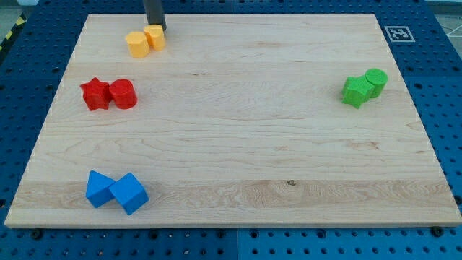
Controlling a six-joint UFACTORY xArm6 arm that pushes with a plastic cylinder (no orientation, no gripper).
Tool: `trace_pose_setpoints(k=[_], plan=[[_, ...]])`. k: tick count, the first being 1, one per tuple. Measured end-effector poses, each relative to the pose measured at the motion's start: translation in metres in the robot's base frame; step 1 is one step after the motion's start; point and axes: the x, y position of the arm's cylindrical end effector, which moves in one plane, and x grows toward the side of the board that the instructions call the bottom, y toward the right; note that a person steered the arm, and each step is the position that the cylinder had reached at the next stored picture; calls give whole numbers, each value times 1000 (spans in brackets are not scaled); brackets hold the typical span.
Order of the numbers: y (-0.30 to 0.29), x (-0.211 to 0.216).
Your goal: Separate the green star and the green circle
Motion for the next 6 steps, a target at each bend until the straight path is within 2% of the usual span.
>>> trace_pose_setpoints(k=[2, 3, 4, 6], plan=[[0, 21], [0, 18], [29, -1], [206, 26]])
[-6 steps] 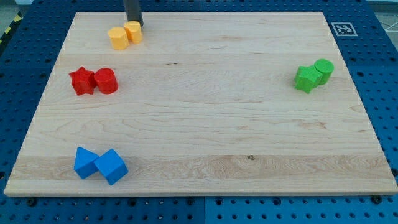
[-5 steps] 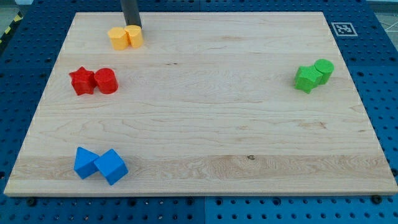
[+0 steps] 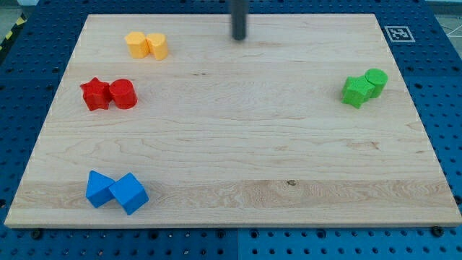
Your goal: Separate the green star and the green circle
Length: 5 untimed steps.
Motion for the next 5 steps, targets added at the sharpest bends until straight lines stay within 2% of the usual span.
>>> trace_pose_setpoints(k=[1, 2, 4, 5], plan=[[93, 35], [163, 92], [234, 178], [236, 182]])
